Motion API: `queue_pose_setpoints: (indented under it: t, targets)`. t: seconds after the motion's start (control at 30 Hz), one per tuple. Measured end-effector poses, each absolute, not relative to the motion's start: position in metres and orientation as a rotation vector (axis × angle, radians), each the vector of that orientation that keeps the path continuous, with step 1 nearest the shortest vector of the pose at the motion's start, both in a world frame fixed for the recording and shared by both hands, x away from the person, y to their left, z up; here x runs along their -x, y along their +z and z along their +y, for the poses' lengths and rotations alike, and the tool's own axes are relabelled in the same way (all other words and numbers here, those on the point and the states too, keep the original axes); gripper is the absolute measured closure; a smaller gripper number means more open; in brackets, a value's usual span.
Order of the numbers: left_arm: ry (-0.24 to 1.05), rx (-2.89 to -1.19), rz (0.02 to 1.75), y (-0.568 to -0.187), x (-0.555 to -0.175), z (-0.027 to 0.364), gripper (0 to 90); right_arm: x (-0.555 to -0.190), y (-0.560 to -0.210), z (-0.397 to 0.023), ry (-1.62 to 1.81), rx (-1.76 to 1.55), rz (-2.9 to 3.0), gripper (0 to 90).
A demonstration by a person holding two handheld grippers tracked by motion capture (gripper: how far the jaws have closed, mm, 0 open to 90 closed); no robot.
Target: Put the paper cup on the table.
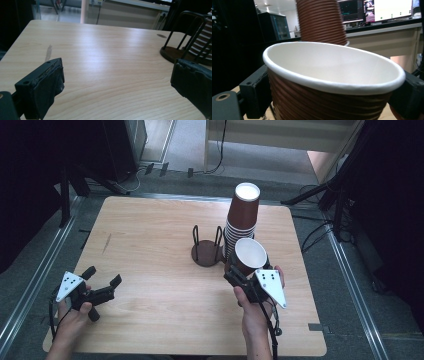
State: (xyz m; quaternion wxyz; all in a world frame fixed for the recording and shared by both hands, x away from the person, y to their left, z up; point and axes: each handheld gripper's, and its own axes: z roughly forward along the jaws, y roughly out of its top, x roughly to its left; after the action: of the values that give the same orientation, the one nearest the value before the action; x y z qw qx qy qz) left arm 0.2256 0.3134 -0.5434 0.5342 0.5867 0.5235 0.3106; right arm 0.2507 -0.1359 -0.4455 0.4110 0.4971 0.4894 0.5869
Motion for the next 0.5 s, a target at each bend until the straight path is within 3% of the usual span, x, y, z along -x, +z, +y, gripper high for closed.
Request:
queue_pose_setpoints:
  t: [0.5]
  targets:
    - [0.758,-1.419,1.274,-0.552,-0.224,0.322,0.0,-0.260,-0.458,-0.185,1.350,-1.261,1.186,8.6]
